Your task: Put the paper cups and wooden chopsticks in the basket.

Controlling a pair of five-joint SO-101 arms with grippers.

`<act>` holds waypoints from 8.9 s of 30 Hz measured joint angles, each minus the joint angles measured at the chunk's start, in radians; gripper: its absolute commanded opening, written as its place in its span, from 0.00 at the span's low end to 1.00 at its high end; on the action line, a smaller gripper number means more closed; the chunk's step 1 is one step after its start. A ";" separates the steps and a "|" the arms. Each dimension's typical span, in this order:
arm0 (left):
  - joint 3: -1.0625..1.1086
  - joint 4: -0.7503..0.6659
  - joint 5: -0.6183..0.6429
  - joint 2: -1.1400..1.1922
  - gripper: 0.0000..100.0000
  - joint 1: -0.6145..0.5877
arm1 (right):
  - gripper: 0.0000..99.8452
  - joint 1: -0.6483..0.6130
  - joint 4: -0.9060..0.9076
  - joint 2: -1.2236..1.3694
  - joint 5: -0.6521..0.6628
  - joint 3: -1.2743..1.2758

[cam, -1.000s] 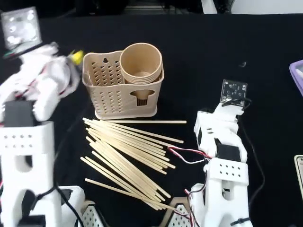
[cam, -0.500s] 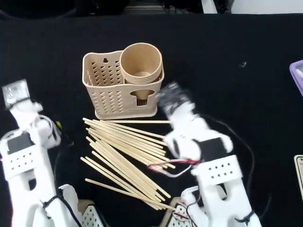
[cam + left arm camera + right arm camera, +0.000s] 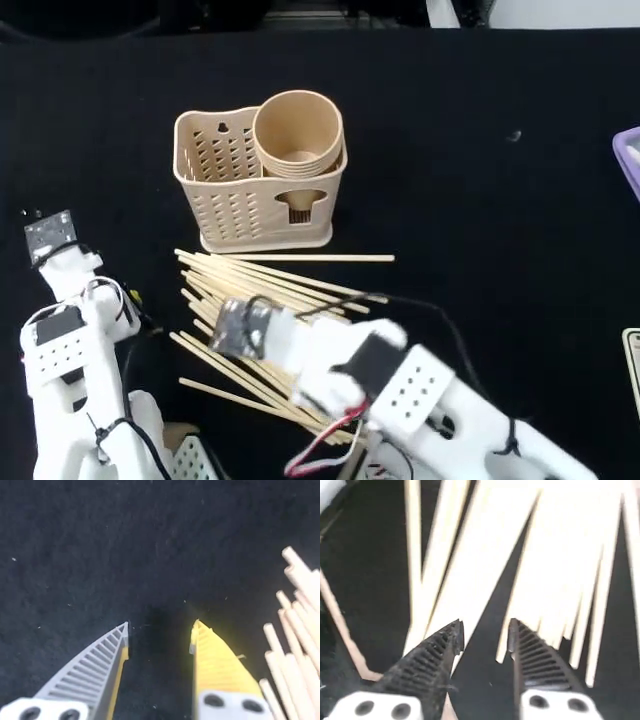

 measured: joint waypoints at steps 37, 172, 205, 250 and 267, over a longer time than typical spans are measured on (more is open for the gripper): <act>0.000 -0.049 0.141 -0.002 0.21 -0.281 | 0.02 0.020 -0.330 0.822 -0.224 -0.284; -0.021 -0.095 0.437 -0.002 0.21 -0.631 | 0.01 -0.193 -0.433 0.710 -0.127 -0.147; -0.021 -0.095 0.437 -0.002 0.21 -0.631 | 0.01 -0.192 -0.348 0.763 -0.112 -0.207; 0.106 -0.150 0.041 -0.002 0.21 0.044 | 0.01 0.259 -1.261 0.379 -0.304 -0.635; 0.106 -0.150 0.038 -0.002 0.21 0.052 | 0.04 0.351 -1.347 0.614 -0.311 -0.505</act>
